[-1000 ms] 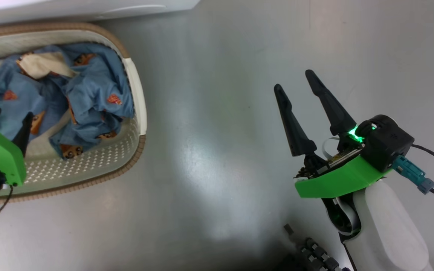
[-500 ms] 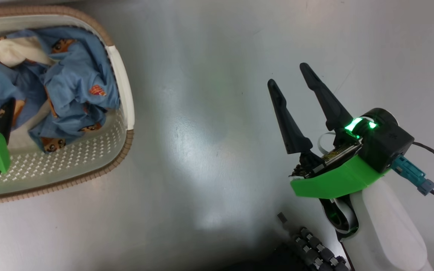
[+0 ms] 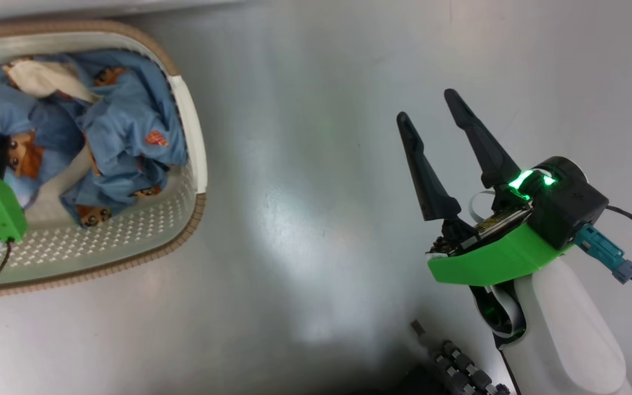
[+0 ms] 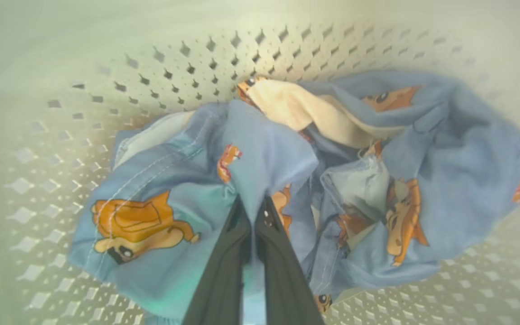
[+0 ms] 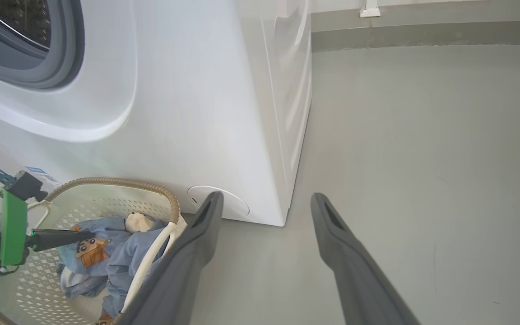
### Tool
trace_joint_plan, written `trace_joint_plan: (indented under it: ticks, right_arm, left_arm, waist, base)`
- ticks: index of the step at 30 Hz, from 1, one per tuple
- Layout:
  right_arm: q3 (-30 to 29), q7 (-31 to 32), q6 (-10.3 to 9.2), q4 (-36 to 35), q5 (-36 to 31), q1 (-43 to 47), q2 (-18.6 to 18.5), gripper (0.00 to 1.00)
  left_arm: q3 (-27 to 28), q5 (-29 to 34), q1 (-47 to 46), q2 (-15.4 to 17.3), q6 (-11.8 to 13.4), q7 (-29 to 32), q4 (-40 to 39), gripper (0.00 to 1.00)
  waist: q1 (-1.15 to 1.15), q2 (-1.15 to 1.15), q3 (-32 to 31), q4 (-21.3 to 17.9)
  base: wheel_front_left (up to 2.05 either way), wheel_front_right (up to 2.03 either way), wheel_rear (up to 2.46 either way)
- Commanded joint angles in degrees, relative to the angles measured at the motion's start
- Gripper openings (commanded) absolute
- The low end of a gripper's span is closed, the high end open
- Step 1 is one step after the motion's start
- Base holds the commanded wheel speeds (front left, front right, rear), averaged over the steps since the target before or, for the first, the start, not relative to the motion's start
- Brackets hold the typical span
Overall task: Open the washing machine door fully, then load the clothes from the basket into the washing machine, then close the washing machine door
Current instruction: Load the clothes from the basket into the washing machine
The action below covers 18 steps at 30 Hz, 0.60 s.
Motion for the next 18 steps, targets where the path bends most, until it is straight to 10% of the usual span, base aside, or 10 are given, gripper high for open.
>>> trace_joint_plan:
  ticks: [1,18]
  right_arm:
    - [0.63,-0.26,0.09,-0.86,0.45,1.55,0.62,1.0]
    - [-1.87,-0.26,0.09,3.09,2.41,5.19,-1.46,1.0]
  left_arm:
    - [2.66,-0.73,1.21,1.87,-0.08,-0.39,-0.25,0.0]
    - [28.49,10.08,15.59,-1.55,-0.08,-0.43,-10.29,0.0]
  waist:
    - [0.0,0.0,-2.26,1.4]
    - [0.0,0.0,-17.36,6.14]
  base:
    - [0.0,0.0,0.0]
    - [0.0,0.0,0.0]
